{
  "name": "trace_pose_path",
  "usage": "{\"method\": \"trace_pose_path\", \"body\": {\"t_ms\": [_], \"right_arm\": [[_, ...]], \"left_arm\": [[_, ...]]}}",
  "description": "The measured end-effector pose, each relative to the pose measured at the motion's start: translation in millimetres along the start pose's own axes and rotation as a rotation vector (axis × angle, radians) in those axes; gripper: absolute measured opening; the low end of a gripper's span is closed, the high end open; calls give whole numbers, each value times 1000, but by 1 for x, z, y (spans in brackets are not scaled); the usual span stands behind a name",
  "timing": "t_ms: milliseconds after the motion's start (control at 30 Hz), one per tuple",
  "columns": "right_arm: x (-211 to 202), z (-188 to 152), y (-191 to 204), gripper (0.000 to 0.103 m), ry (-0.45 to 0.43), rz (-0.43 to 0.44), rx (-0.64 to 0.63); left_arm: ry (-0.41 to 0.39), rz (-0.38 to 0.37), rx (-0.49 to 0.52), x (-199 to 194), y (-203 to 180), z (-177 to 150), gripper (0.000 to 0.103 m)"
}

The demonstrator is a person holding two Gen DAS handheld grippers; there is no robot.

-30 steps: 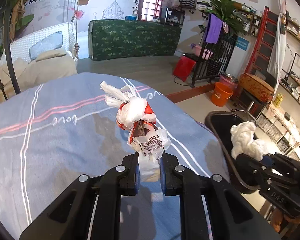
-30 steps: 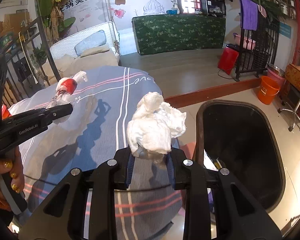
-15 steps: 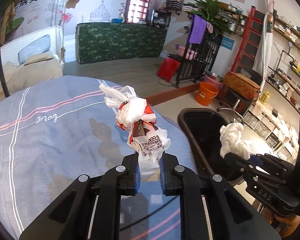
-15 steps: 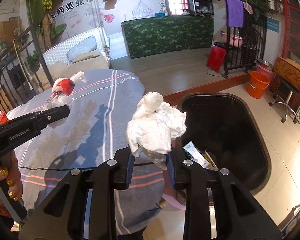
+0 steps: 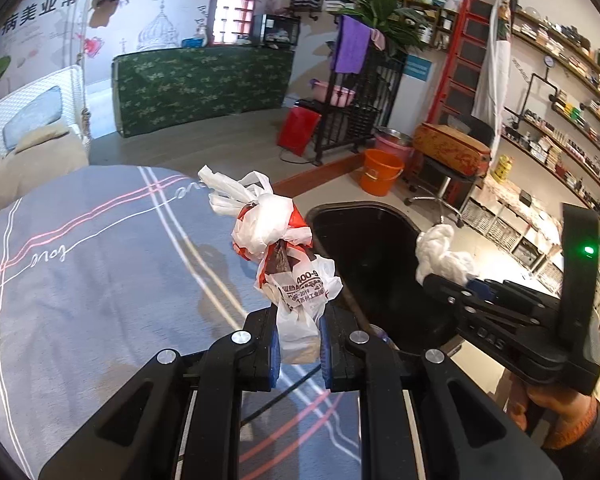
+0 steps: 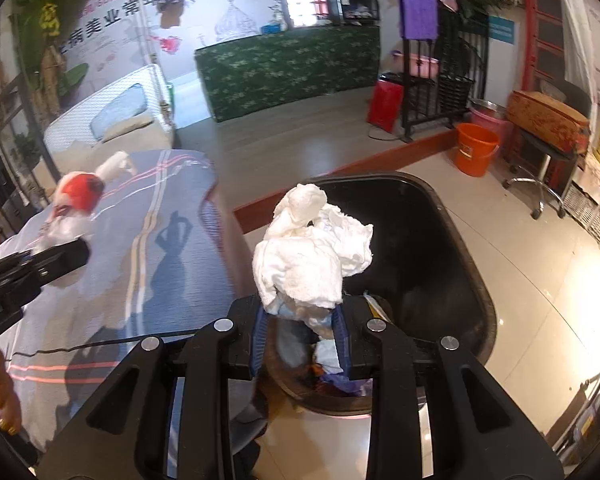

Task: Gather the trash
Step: 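Carry the bag with left and tissue with right to the wastebasket, then open the right gripper to drop the tissue while left drops the bag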

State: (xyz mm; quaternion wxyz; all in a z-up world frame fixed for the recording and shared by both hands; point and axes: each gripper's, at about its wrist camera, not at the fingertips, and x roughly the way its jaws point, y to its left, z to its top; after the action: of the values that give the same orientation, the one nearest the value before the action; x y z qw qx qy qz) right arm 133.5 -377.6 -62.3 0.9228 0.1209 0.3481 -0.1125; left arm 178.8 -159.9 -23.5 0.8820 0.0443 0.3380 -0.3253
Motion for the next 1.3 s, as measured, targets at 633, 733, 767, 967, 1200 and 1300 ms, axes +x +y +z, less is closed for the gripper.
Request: {"method": "trace_pose_path", "body": {"t_ms": [633,733,767,967,1200,1300], "right_arm": [[43,-10,-37,64,79,-79,104],[39,-13,-39,71,81,-85,102],[36,-14,-40,72,76,-84,106],[18,-13,-50,77,44,-102,130],[-5,-4,-67,85,-27,-138,168],[-7,-5,-72,85,-33,-149,180]], "left_arm": [[48,-86,120,27,-42,-3,15],[63,-96,129,32,-45,-4,15],[68,-100,135,34,-46,-4,15],[86,-119,153,42,-53,-3,15],[113,-150,185,58,-64,-1,15],[125,-155,197,66,-69,0,15]]}}
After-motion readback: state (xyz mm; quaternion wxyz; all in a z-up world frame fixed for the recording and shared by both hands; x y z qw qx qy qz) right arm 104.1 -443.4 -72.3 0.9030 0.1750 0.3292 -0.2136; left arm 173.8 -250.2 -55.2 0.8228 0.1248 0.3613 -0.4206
